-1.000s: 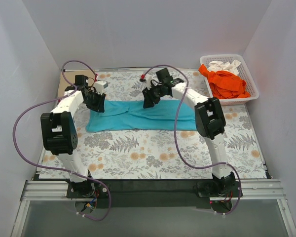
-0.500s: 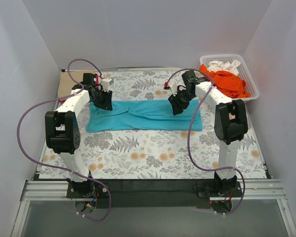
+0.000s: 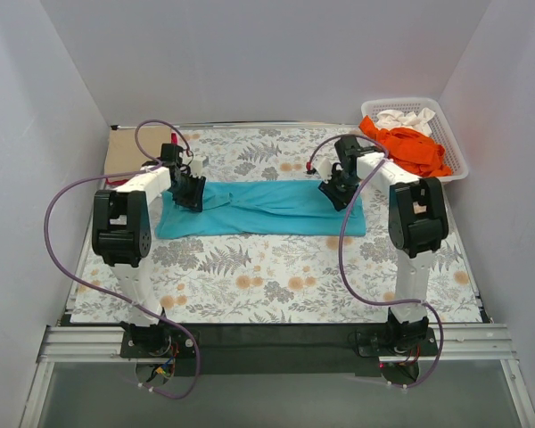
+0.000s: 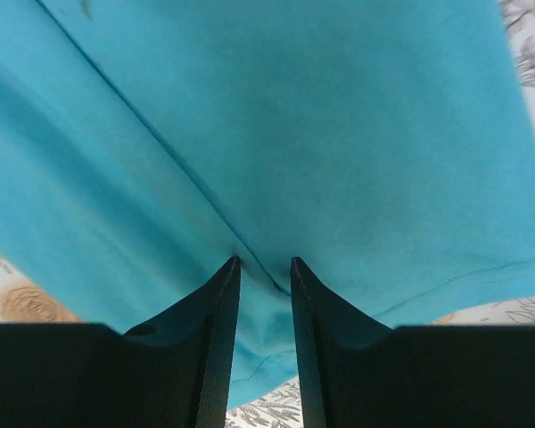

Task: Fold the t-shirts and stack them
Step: Fold the tshirt

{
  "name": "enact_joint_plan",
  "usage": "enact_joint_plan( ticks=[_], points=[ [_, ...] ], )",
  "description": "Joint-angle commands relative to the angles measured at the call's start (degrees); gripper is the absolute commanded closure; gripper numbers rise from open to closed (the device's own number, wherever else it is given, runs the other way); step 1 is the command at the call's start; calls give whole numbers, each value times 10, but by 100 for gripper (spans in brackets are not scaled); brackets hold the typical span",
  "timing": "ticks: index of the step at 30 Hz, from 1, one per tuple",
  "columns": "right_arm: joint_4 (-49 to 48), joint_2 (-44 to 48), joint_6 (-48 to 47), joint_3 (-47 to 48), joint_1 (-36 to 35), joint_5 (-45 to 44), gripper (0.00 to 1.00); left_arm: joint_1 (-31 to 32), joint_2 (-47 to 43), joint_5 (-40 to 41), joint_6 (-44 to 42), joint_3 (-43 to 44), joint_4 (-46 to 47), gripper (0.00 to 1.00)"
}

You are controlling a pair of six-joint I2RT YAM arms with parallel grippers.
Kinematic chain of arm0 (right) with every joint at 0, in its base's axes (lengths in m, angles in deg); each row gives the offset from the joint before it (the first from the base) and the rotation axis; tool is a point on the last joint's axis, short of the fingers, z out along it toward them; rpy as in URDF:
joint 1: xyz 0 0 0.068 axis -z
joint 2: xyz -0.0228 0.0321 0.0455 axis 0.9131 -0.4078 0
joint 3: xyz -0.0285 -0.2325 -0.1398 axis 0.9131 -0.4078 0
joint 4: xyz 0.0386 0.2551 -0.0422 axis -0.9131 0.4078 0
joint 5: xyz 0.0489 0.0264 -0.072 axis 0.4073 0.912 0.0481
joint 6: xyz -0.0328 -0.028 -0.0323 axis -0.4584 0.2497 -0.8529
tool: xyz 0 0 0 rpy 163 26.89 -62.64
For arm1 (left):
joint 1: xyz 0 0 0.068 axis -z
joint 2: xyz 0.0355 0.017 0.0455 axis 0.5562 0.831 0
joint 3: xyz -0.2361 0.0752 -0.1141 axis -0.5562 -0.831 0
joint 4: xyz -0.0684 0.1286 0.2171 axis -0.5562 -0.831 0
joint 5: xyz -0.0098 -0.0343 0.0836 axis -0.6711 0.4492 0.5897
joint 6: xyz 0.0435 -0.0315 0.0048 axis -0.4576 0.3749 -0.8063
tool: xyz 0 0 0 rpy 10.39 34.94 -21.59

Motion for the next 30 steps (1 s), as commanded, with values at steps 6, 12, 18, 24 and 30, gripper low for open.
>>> enact_joint_plan(
  ticks=[6,12,18,24,30],
  points=[
    [-8,23,-16,-104,1,-38,78,-1,-8,9,-3,4,-6,72],
    [19,143,-19,-262,-20,28,78,0,-86,-35,3,-11,-22,70],
    [85,250,-5,-310,-71,121,79,7,-126,-35,31,-1,-55,70],
    [98,245,17,-210,-2,119,79,49,-94,20,70,-11,-48,76],
    [96,207,13,-197,4,62,81,55,-20,73,129,32,-60,86]
  ],
)
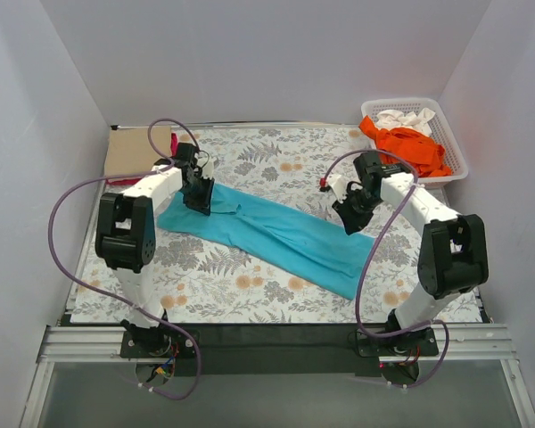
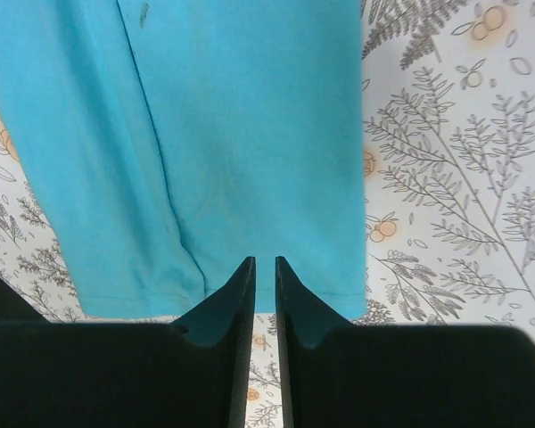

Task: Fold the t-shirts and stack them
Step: Fold the tshirt

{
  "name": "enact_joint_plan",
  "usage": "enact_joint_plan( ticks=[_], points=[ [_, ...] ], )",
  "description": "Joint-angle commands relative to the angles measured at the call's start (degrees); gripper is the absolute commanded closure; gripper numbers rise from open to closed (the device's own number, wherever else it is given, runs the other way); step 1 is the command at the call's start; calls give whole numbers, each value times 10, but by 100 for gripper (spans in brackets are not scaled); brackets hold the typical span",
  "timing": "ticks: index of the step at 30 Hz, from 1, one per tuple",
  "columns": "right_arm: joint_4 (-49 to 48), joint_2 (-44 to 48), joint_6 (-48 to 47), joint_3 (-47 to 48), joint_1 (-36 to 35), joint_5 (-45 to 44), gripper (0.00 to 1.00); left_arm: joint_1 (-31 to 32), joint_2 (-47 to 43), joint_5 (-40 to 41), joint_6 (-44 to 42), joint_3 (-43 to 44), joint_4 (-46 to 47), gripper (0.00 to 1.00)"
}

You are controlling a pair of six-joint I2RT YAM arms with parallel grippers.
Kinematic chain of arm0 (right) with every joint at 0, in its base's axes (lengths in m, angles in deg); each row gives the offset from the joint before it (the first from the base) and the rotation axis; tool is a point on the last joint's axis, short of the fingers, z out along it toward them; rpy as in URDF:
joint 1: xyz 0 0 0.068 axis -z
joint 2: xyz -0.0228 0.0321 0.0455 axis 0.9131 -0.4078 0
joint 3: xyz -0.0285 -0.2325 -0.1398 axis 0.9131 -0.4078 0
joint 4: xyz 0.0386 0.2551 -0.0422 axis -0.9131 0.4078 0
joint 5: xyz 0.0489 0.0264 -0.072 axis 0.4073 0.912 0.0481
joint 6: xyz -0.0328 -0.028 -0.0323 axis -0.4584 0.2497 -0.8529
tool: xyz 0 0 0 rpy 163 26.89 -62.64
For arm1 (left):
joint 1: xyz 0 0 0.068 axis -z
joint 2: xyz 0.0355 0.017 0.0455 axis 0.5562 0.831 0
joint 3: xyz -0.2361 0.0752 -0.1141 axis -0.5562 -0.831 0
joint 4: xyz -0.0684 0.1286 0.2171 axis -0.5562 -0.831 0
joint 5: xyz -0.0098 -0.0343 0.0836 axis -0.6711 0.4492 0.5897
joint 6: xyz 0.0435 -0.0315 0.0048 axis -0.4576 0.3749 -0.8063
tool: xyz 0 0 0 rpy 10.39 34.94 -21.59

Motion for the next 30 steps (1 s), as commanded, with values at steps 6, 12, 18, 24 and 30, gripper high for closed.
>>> enact_joint_plan(
  ticks=[6,12,18,24,30],
  points=[
    [-15,-63,27,-54,-5,-42,85,23,121,67,10,118,21,89],
    [-2,-57,53,-25,-7,1,83,35,306,56,-40,367,21,87],
    [9,-7,20,2,-6,43,80,40,397,4,-73,584,49,72],
    [-34,-60,9,33,-15,42,80,38,217,-51,-32,364,219,52],
    [-69,-131,0,34,-59,25,85,35,125,-26,43,266,231,46]
  ],
)
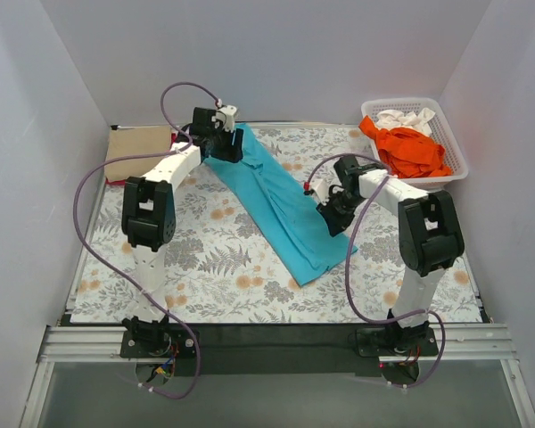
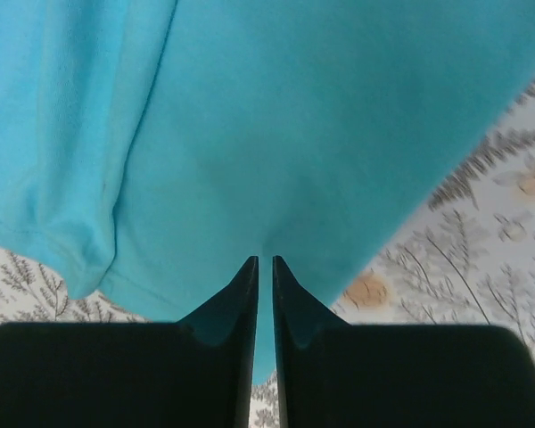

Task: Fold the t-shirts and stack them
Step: Fold the tshirt

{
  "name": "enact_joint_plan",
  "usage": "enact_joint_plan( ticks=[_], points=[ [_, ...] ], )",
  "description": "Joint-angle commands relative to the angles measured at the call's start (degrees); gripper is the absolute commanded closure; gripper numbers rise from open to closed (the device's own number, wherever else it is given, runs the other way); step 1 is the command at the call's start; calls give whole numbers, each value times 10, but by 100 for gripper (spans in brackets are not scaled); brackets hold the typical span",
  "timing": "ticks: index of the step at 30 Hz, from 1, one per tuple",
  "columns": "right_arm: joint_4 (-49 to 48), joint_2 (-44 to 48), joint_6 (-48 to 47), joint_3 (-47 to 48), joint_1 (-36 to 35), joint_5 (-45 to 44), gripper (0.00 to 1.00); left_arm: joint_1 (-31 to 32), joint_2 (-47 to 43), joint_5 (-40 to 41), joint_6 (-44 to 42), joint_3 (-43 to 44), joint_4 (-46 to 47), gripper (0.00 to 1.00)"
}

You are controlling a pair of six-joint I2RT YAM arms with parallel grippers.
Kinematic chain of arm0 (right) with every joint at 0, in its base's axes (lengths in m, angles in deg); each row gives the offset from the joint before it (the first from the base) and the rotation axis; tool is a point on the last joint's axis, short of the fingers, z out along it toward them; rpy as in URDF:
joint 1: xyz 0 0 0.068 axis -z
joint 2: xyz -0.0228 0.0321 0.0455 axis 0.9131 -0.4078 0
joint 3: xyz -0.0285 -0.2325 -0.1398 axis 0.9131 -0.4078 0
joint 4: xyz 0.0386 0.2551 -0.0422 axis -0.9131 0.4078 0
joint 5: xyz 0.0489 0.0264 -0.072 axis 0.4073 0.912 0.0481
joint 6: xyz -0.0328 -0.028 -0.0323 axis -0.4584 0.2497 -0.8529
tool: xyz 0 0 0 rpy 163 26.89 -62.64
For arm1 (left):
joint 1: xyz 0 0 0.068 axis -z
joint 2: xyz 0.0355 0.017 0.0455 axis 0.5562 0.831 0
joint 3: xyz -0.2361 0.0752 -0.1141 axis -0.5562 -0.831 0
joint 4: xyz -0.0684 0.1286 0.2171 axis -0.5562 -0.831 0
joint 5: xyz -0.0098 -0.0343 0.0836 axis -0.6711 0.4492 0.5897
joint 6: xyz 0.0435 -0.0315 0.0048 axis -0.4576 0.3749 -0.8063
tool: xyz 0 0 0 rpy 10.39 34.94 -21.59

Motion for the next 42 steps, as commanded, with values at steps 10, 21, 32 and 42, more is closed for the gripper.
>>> enact_joint_plan(
  ticks=[10,21,32,42],
  points=[
    [-23,21,17,-118,-149,52,92,-22,-130,7,84,-98,12,48],
    [-18,67,80,-62,-253,116,77,-16,-66,-41,49,-74,-37,51],
    [-3,124,60,-63,-148,62,67,1,91,-43,31,66,-88,53],
    [11,135,41,-66,-105,17,67,2,244,-24,-5,271,-69,51]
  ],
)
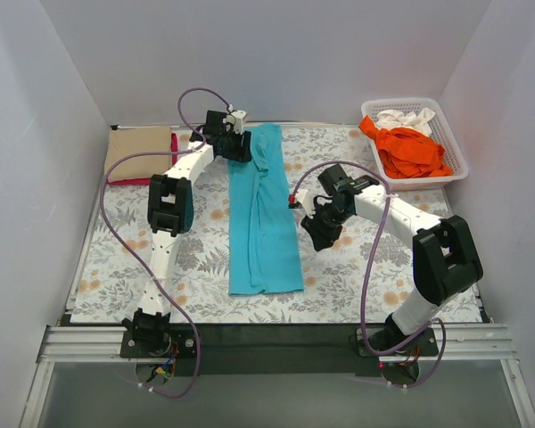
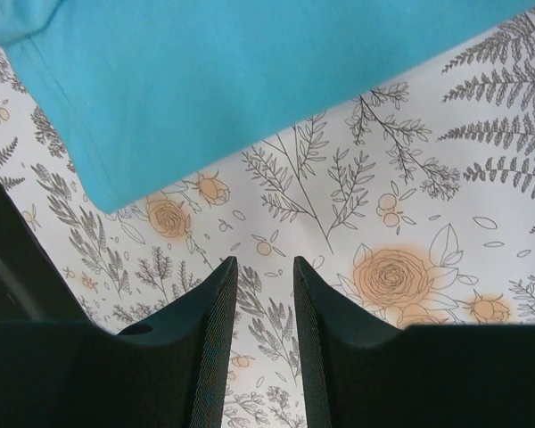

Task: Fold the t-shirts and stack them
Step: Fold the tshirt

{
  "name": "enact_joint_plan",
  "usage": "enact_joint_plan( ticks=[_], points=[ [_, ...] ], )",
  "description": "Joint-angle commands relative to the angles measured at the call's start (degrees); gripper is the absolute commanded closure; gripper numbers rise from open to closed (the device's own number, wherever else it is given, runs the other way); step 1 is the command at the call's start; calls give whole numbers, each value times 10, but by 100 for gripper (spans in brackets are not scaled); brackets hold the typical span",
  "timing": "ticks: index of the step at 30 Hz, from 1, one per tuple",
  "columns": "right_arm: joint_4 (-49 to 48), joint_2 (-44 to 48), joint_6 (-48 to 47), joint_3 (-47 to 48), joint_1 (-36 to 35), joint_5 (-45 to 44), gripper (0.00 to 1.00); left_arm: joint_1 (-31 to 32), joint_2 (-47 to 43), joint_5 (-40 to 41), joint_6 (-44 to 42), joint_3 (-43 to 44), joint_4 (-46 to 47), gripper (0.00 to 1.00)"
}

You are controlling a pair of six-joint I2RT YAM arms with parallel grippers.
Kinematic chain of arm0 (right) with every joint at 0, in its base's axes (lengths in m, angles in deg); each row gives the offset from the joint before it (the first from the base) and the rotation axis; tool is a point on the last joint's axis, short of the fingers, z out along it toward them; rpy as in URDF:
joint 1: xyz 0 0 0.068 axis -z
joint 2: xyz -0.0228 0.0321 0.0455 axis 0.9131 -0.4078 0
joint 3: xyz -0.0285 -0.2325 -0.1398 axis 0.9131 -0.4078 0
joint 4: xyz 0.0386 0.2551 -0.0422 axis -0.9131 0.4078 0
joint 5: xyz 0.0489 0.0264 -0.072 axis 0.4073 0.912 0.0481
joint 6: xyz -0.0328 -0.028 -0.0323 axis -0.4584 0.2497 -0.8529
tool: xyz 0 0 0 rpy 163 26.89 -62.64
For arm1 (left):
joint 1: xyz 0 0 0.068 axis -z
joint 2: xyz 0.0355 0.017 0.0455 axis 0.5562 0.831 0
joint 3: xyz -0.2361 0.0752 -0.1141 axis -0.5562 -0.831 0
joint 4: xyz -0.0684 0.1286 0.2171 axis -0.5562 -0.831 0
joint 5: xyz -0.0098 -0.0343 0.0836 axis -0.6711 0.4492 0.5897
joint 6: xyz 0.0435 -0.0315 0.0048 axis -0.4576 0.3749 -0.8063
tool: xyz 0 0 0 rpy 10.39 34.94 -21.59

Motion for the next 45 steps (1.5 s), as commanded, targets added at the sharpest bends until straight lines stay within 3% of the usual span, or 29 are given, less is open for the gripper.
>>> enact_joint_plan(
  ticks=[1,7,10,14,15,17,18,20,22,24,26,28,33,45],
  points=[
    [14,14,-19,5,11,-21,67,2,34,25,-20,24,19,50],
    [16,10,-28,50,40,-23,67,-1,-1,13,2,15,68,46],
    [11,27,-35,65,39,-3,66,-6,-126,-57,-9,-82,112,45],
    [-15,72,-39,58,33,61,65,-10,-387,-148,-44,-296,168,43],
    [-50,109,-43,27,27,68,64,-13,-427,-158,-63,-379,167,43],
    [-100,181,-60,-26,-3,66,62,-18,-512,-176,-88,-461,159,42],
    [-133,204,-65,-80,-16,61,62,-23,-591,-201,-116,-552,150,41],
    [-199,258,-85,-133,-62,44,60,-25,-681,-225,-158,-638,136,39],
    [-228,283,-104,-189,-99,32,60,-21,-798,-258,-223,-751,93,39],
    [-251,314,-123,-227,-157,15,60,-17,-864,-269,-253,-807,28,39],
    [-289,331,-132,-277,-218,-16,61,-14,-938,-321,-357,-875,-40,39],
    [-316,343,-141,-304,-250,-36,62,-4,-1002,-342,-398,-920,-92,39],
    [-370,319,-155,-346,-308,-77,64,38,-1056,-308,-447,-1026,-78,39],
    [-383,245,-179,-361,-316,-84,68,84,-975,-246,-487,-1080,18,41]
  ],
)
